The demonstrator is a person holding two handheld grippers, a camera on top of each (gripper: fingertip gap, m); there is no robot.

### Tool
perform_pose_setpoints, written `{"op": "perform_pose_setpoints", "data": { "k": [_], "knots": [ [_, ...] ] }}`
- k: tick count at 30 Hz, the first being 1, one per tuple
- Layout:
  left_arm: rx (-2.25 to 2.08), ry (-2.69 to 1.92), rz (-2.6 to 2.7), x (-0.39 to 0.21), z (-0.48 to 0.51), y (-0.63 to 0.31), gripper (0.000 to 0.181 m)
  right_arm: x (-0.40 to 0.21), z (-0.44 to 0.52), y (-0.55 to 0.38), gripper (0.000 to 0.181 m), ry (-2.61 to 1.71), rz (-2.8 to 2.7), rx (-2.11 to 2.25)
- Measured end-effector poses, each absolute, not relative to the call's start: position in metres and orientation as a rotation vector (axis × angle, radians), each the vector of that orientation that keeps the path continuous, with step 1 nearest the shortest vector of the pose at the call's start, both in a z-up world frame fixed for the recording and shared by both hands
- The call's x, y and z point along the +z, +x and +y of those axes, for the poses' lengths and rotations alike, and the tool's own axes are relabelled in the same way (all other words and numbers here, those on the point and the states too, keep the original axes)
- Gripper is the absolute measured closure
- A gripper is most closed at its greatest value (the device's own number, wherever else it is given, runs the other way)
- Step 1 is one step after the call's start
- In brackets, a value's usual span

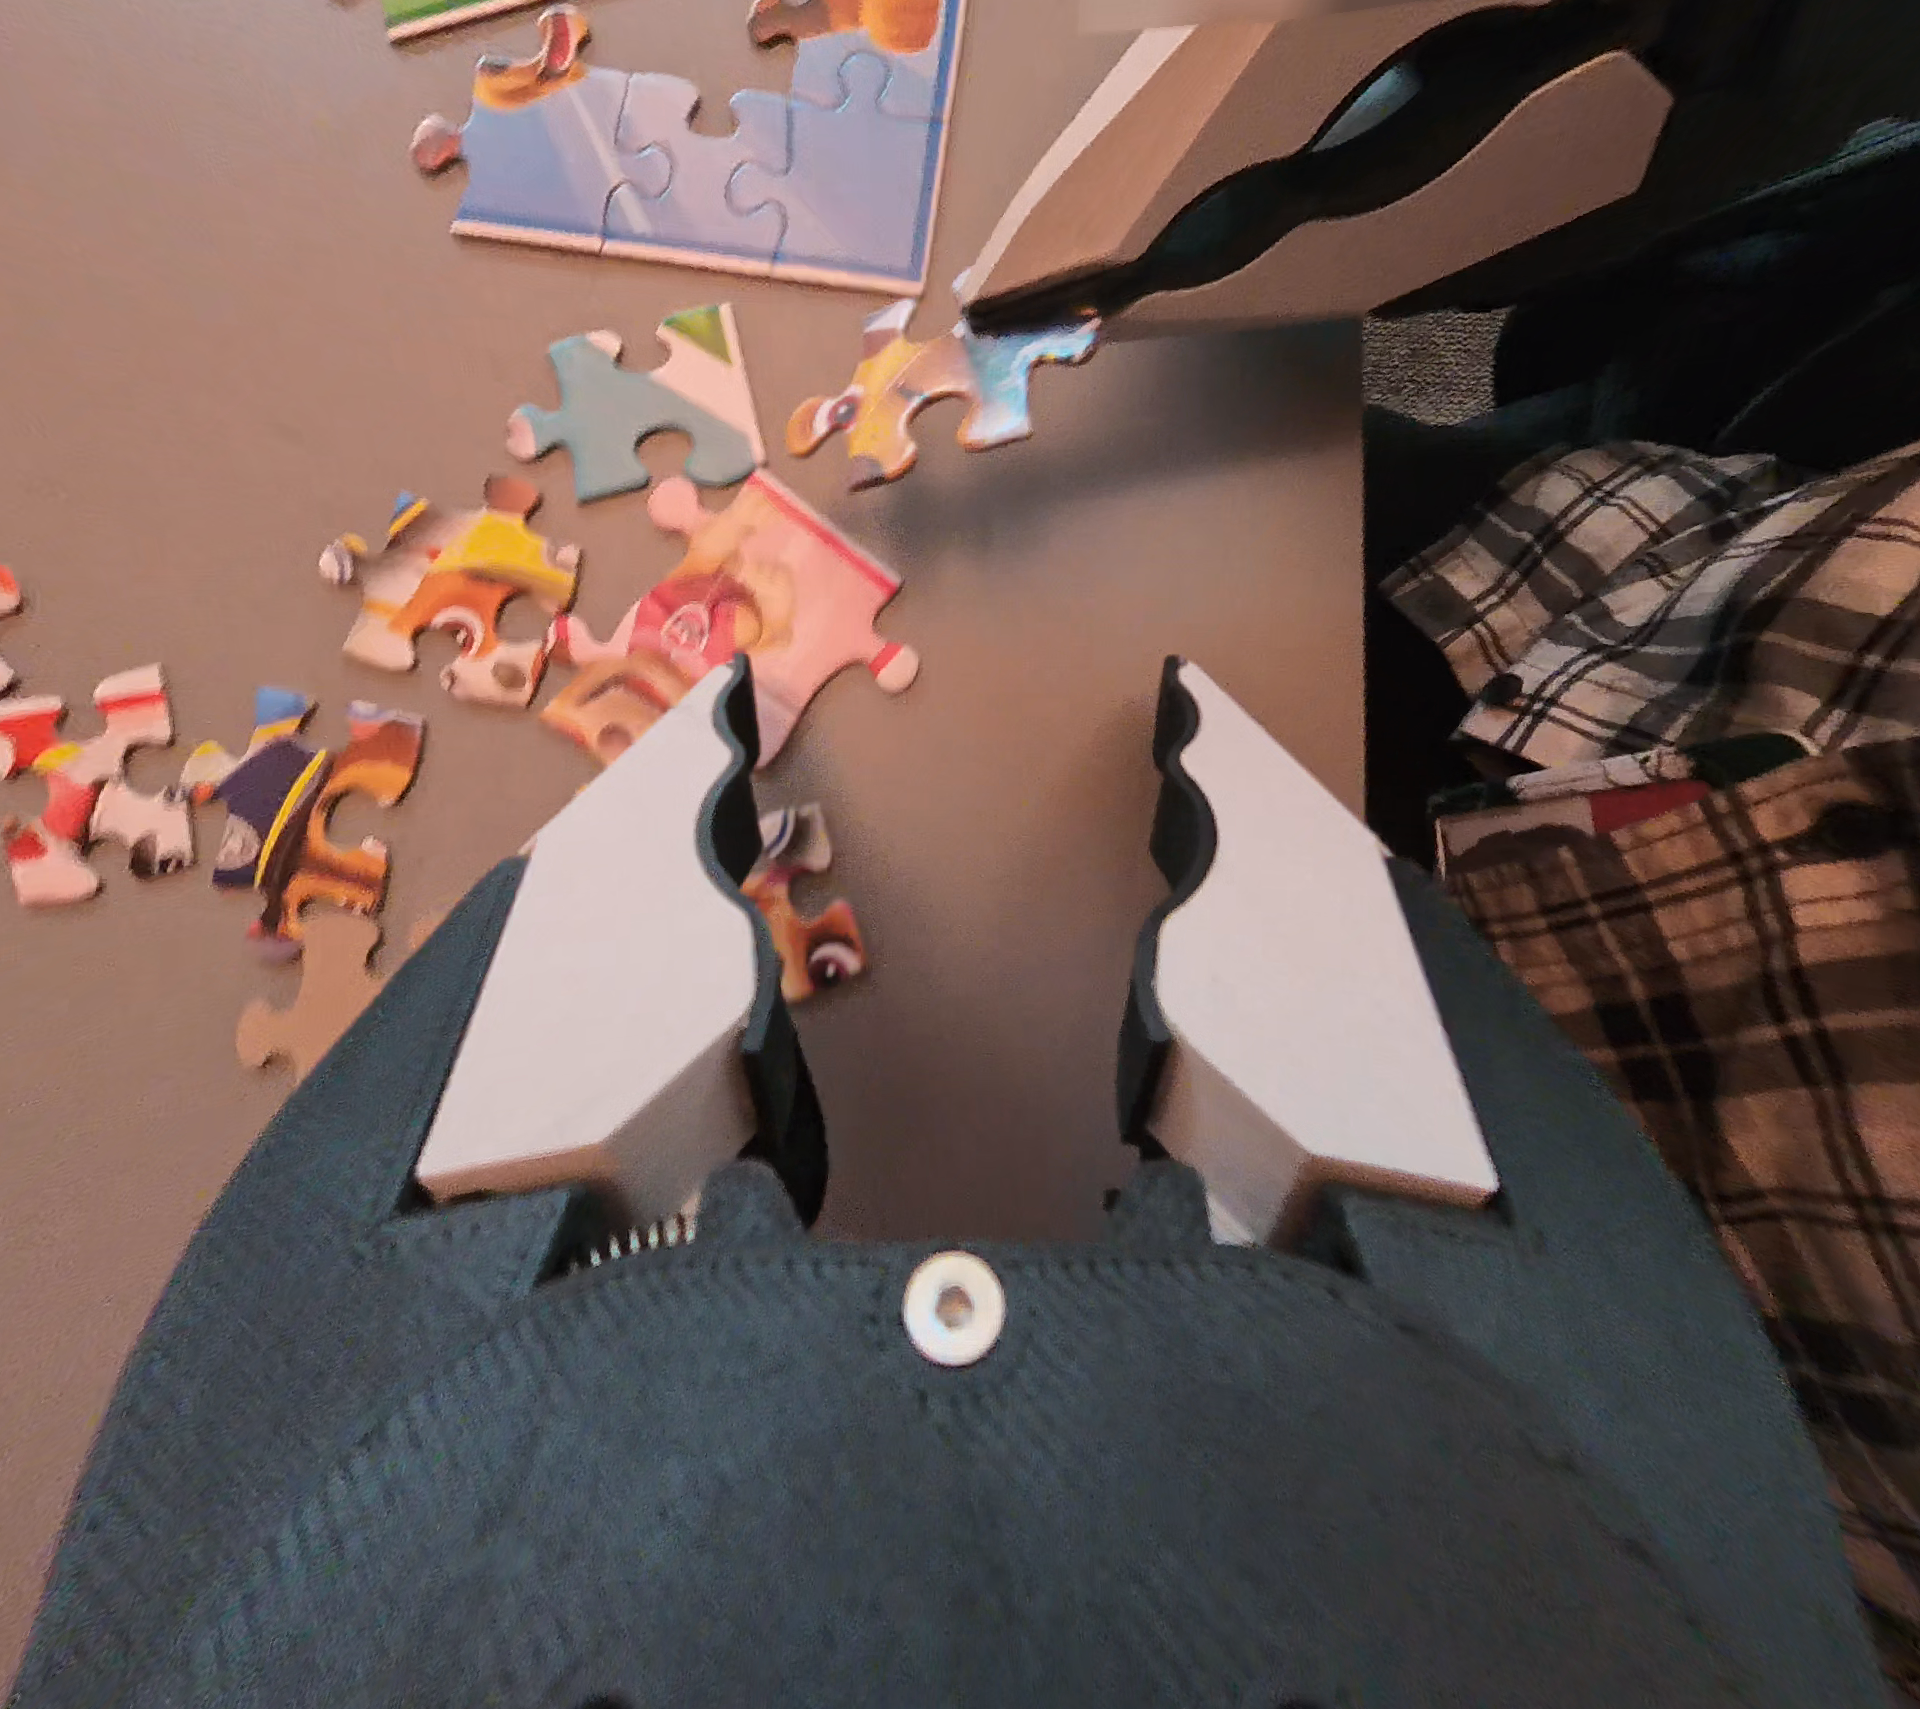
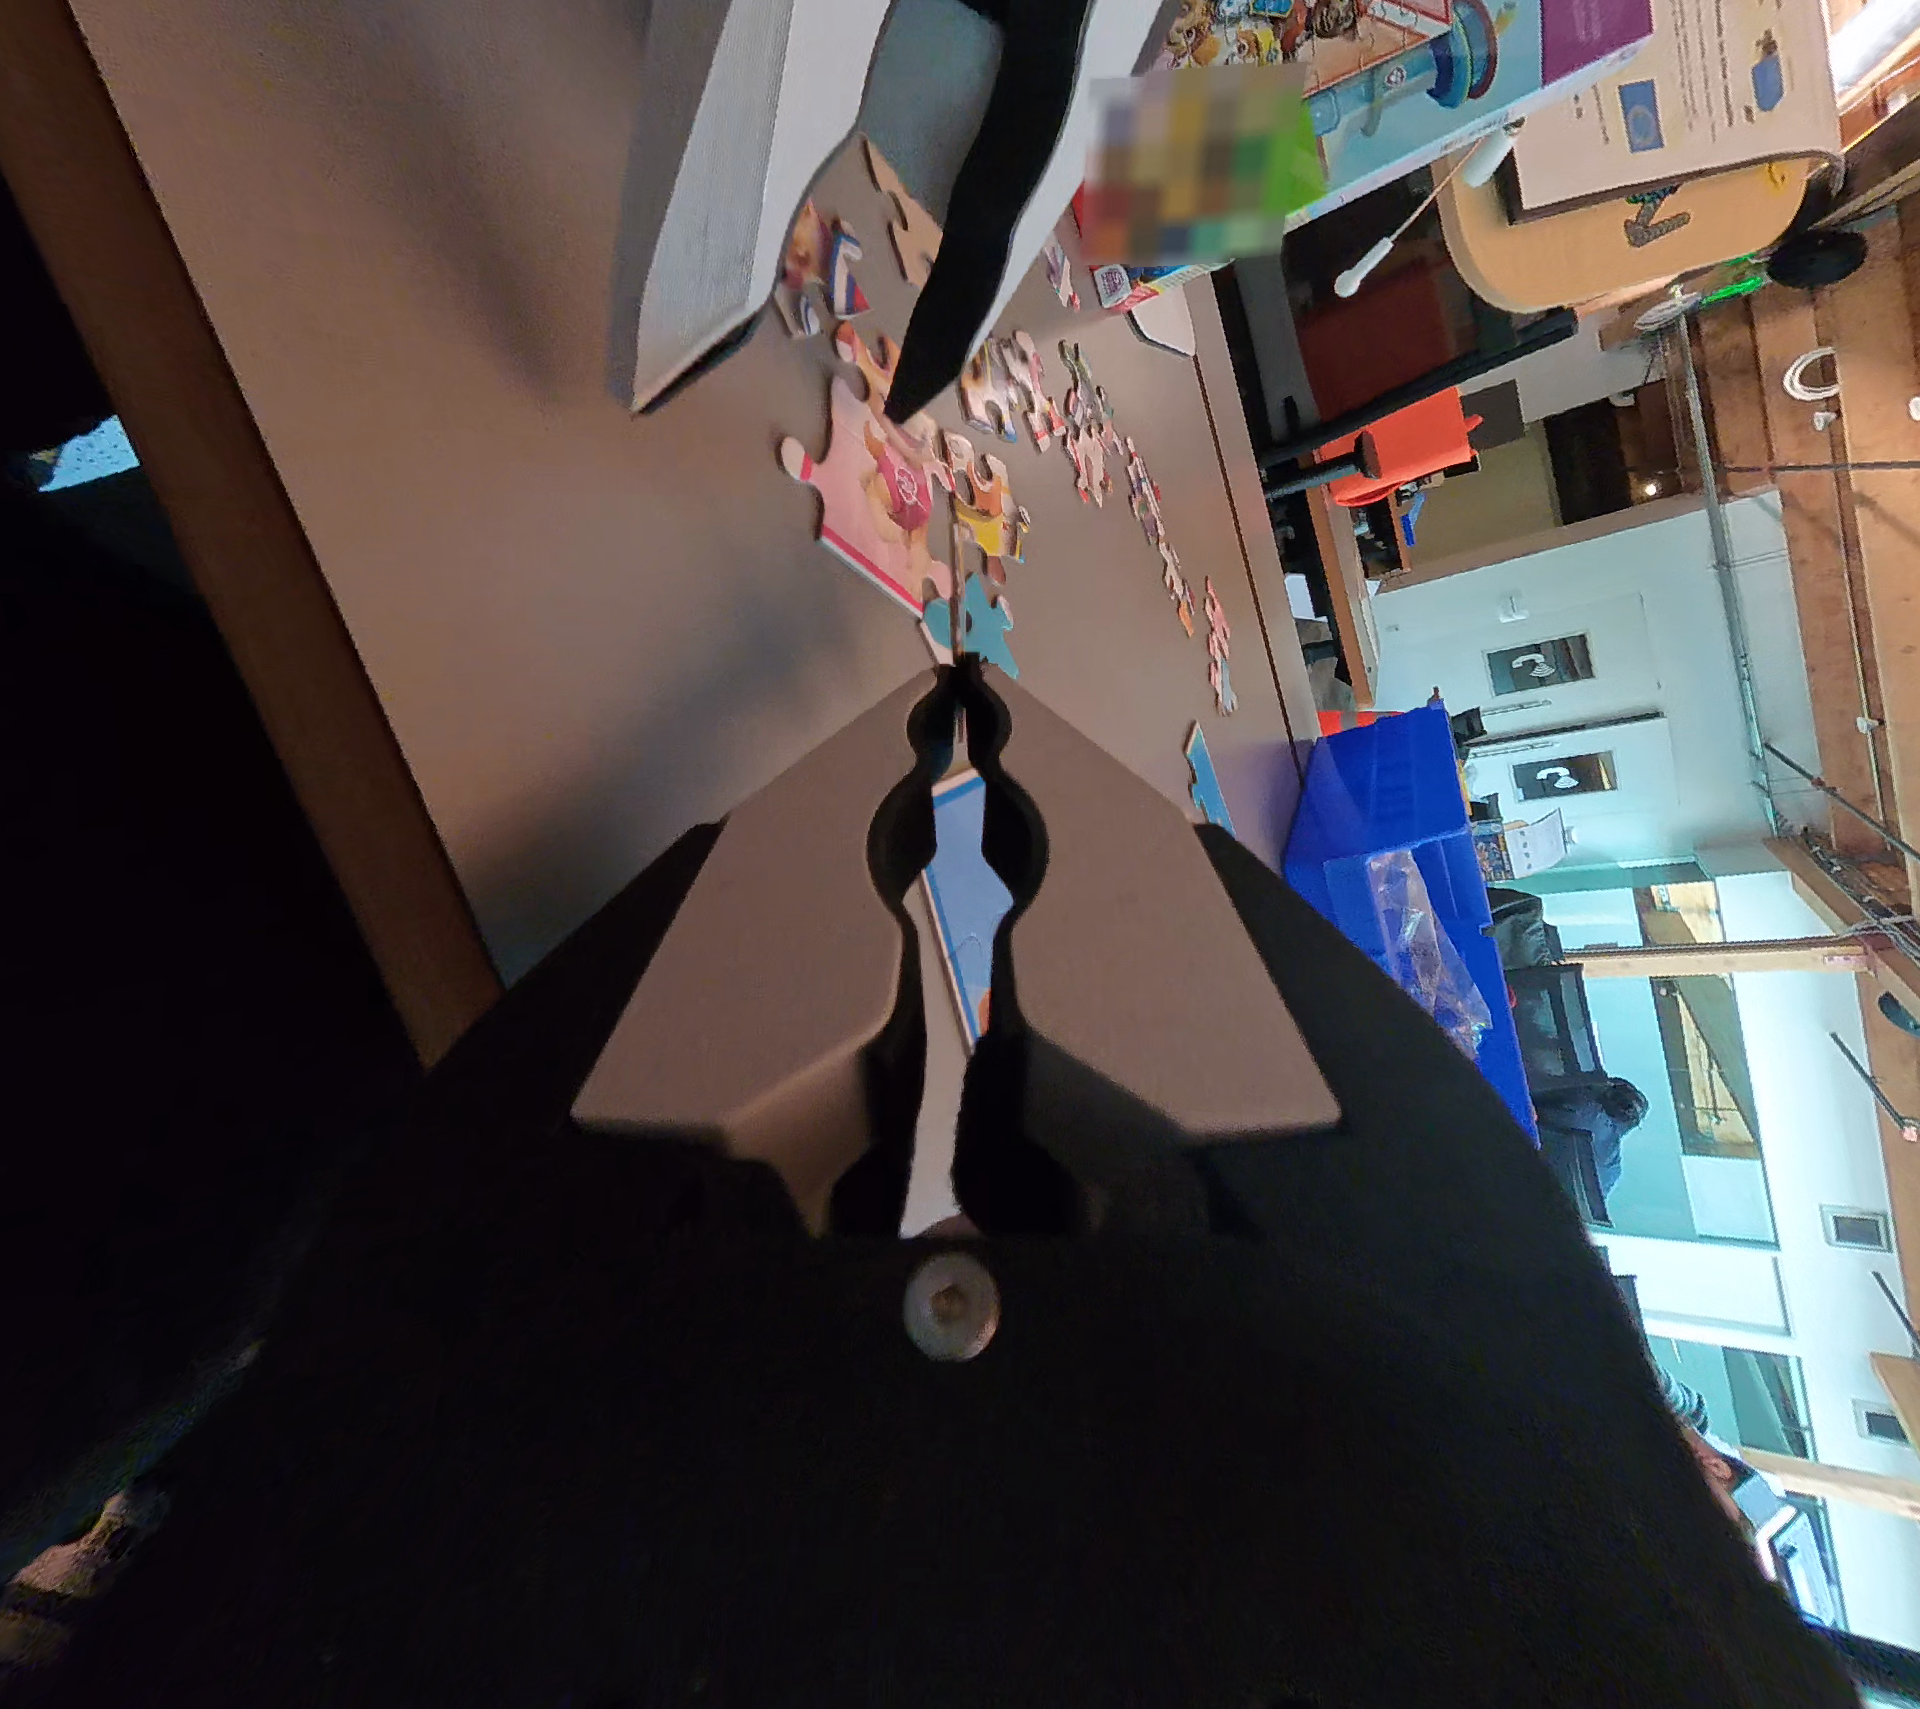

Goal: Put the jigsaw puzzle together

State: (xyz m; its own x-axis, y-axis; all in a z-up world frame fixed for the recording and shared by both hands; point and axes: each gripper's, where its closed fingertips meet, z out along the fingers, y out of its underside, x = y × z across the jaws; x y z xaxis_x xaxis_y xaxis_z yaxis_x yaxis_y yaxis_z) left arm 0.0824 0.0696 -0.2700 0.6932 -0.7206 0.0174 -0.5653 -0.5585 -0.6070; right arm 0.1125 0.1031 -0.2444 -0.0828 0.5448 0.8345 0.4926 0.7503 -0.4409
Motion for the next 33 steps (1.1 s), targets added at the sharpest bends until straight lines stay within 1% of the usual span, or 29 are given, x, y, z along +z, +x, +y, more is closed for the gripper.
{"op": "perform_pose_setpoints", "data": {
  "k": [4, 5, 6, 9, 12, 13, 15, 19, 21, 23, 25, 27, 31, 32, 33],
  "knots": [
    [-0.31, -2.339, 1.039, -0.278, 0.073, 0.086, 0.109, -0.241, 0.11, 0.116, 0.181, -0.83, -1.711, 0.04],
    [-0.318, -2.343, 1.057, -0.278, 0.07, 0.086, 0.107, -0.24, 0.111, 0.117, 0.181, -0.827, -1.71, 0.035],
    [-0.319, -2.351, 1.083, -0.278, 0.065, 0.085, 0.11, -0.24, 0.111, 0.117, 0.181, -0.827, -1.71, 0.036],
    [-0.326, -2.357, 1.168, -0.277, 0.05, 0.079, 0.12, -0.24, 0.11, 0.117, 0.181, -0.813, -1.717, 0.042],
    [-0.281, -2.319, 1.301, -0.277, 0.036, 0.066, 0.14, -0.241, 0.107, 0.116, 0.181, -0.789, -1.73, 0.039],
    [-0.269, -2.32, 1.319, -0.276, 0.032, 0.061, 0.143, -0.242, 0.106, 0.115, 0.181, -0.778, -1.733, 0.039],
    [-0.265, -2.307, 1.291, -0.27, 0.03, 0.054, 0.143, -0.242, 0.104, 0.113, 0.181, -0.756, -1.74, 0.032],
    [-0.24, -2.426, 0.957, -0.263, 0.041, 0.037, 0.128, -0.242, 0.101, 0.11, 0.181, -0.737, -1.754, 0.028],
    [-0.301, -2.454, 0.817, -0.265, 0.044, 0.043, 0.12, -0.241, 0.102, 0.109, 0.181, -0.739, -1.752, 0.029],
    [-0.312, -2.476, 0.743, -0.273, 0.047, 0.049, 0.116, -0.241, 0.102, 0.109, 0.181, -0.739, -1.752, 0.025],
    [-0.281, -2.464, 0.696, -0.274, 0.055, 0.053, 0.115, -0.242, 0.102, 0.108, 0.181, -0.74, -1.756, 0.021],
    [-0.232, -2.47, 0.686, -0.275, 0.059, 0.052, 0.121, -0.243, 0.101, 0.109, 0.181, -0.74, -1.76, 0.02],
    [-0.188, -2.442, 0.799, -0.277, 0.062, 0.056, 0.122, -0.242, 0.102, 0.11, 0.181, -0.744, -1.758, 0.023],
    [-0.204, -2.424, 0.84, -0.277, 0.061, 0.06, 0.128, -0.242, 0.102, 0.11, 0.181, -0.746, -1.756, 0.023],
    [-0.214, -2.411, 0.875, -0.277, 0.061, 0.063, 0.129, -0.242, 0.103, 0.111, 0.181, -0.748, -1.754, 0.025]
  ]
}}
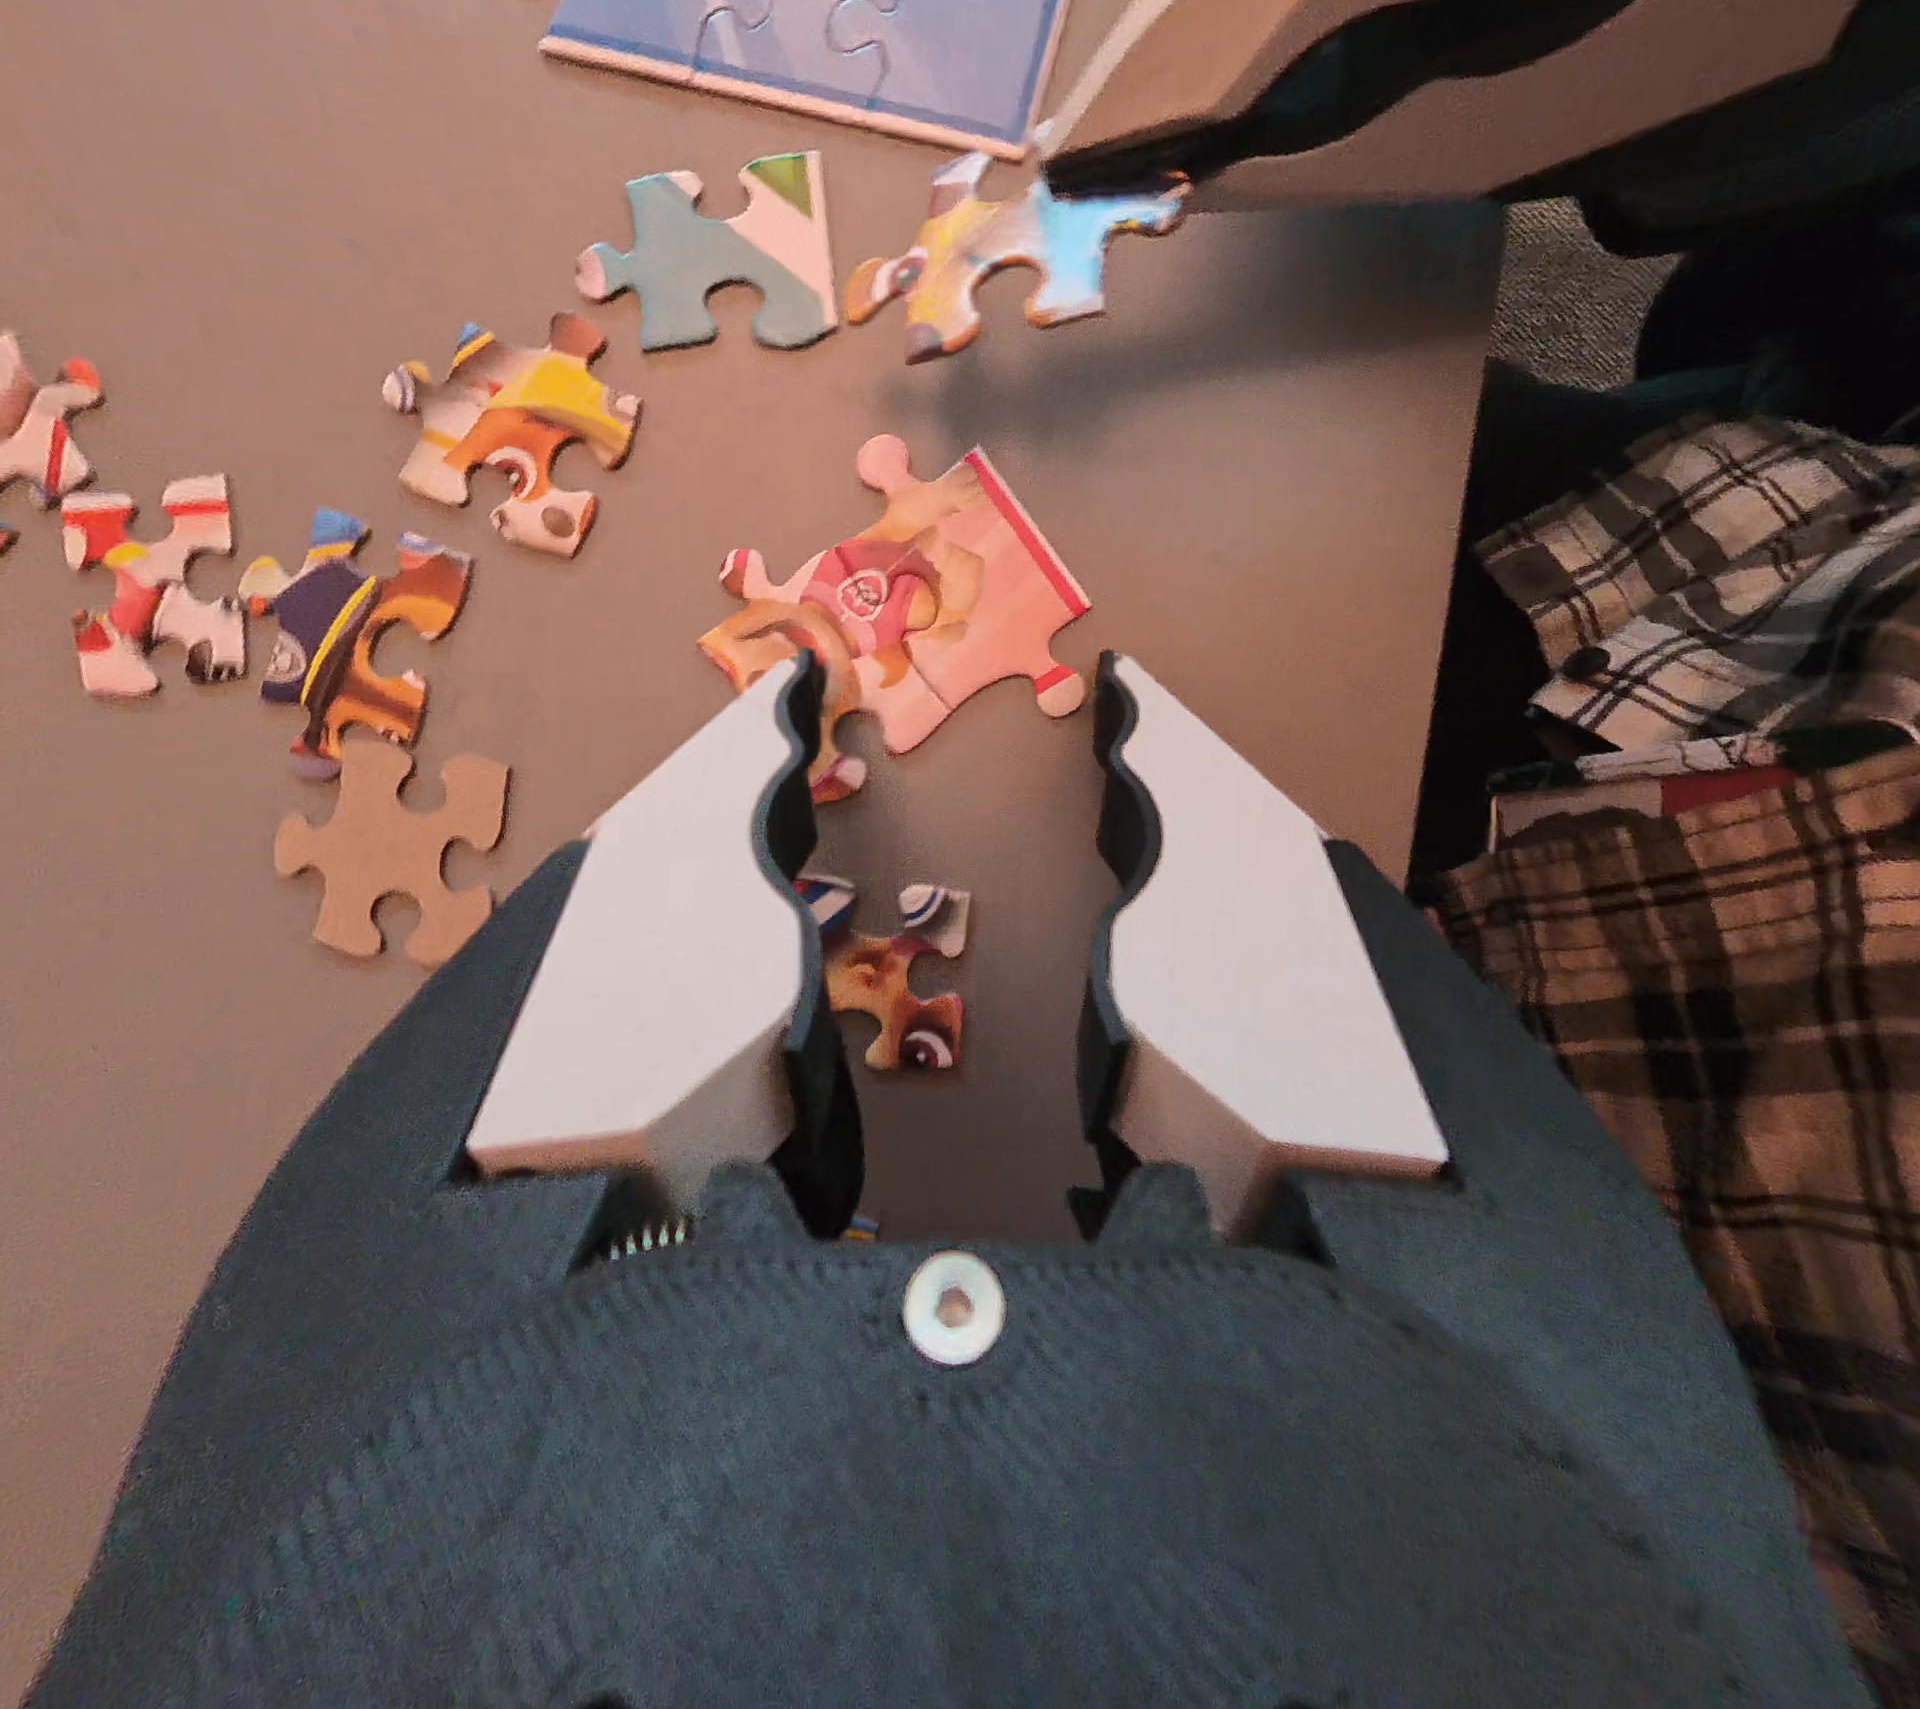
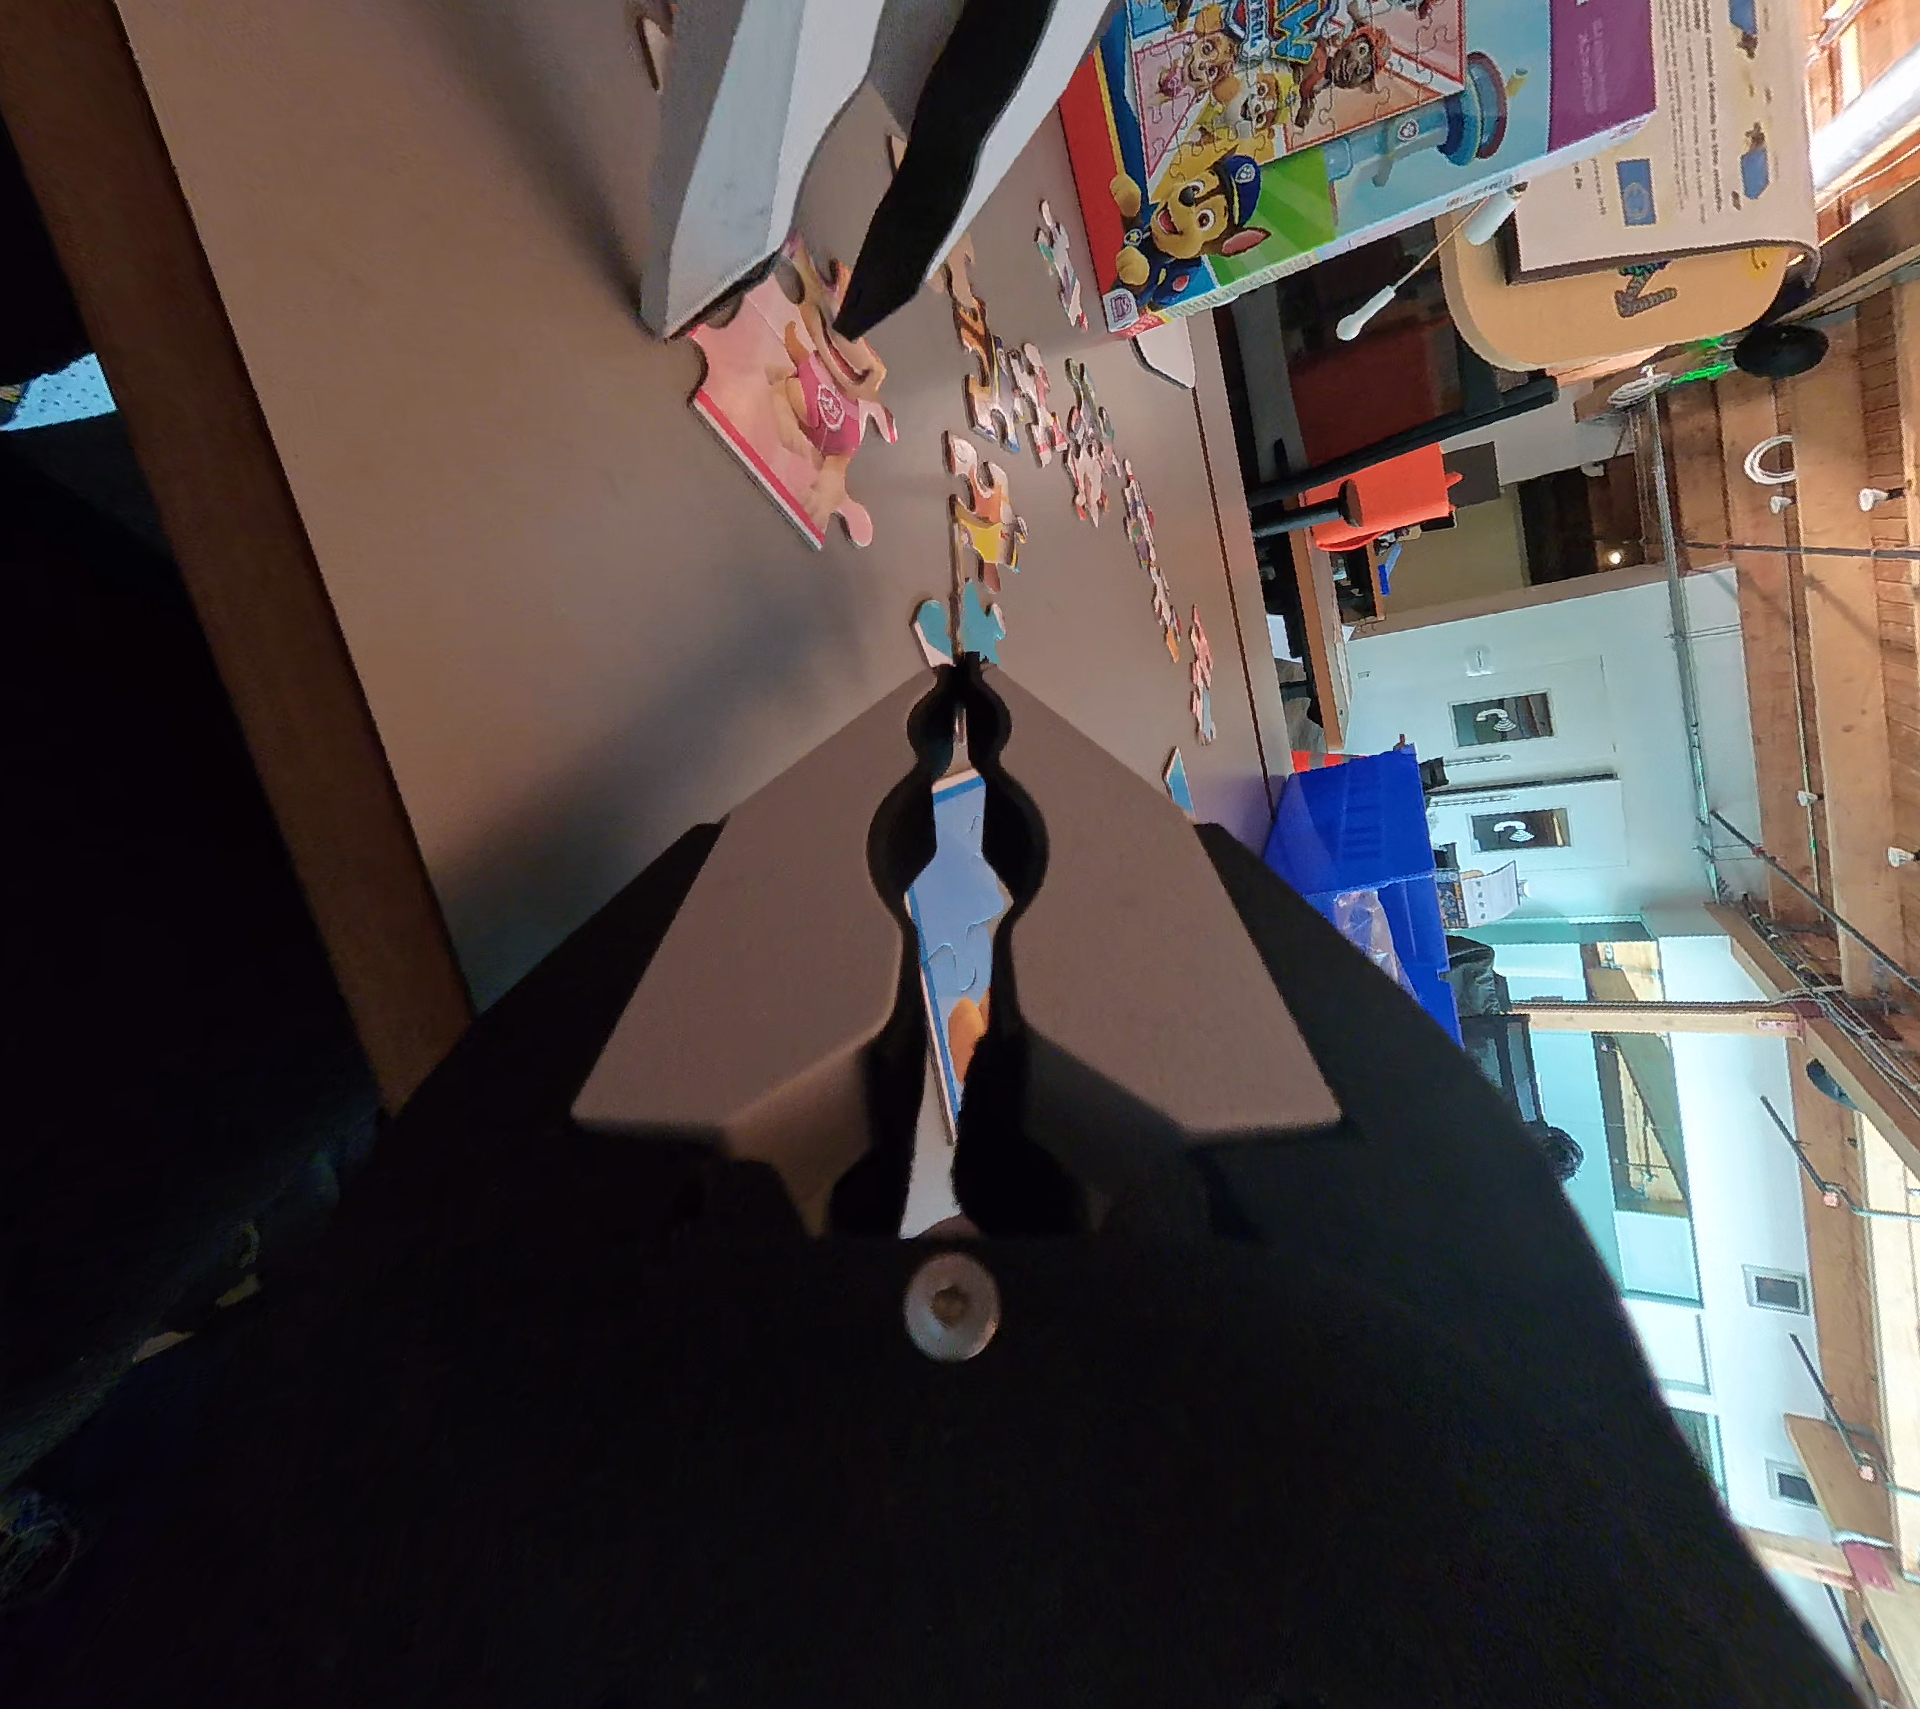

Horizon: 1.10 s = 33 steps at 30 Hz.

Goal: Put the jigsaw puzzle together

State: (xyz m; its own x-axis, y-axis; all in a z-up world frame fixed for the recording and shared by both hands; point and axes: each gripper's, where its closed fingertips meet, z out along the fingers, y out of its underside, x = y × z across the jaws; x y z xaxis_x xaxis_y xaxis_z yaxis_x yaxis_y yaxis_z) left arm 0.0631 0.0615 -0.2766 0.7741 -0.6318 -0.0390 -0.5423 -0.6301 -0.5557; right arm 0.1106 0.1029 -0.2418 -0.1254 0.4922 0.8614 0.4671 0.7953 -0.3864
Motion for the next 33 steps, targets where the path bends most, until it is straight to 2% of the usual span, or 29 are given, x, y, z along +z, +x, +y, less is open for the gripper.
{"op": "perform_pose_setpoints", "data": {
  "k": [2, 8, 12, 15, 26, 33],
  "knots": [
    [-0.258, -2.337, 1.005, -0.276, 0.059, 0.074, 0.138, -0.241, 0.104, 0.111, 0.181, -0.75, -1.751, 0.027],
    [-0.291, -2.294, 1.179, -0.276, 0.054, 0.079, 0.146, -0.238, 0.107, 0.111, 0.181, -0.751, -1.747, 0.031],
    [-0.306, -2.367, 1.007, -0.274, 0.06, 0.07, 0.125, -0.233, 0.113, 0.111, 0.181, -0.755, -1.738, 0.024],
    [-0.284, -2.408, 0.879, -0.276, 0.066, 0.061, 0.118, -0.231, 0.121, 0.109, 0.181, -0.756, -1.746, 0.01],
    [-0.347, -2.297, 1.15, -0.276, 0.06, 0.079, 0.131, -0.224, 0.135, 0.09, 0.181, -0.679, -1.776, -0.035],
    [-0.299, -2.308, 1.099, -0.255, 0.092, 0.041, 0.124, -0.226, 0.132, 0.093, 0.181, -0.675, -1.774, -0.043]
  ]
}}
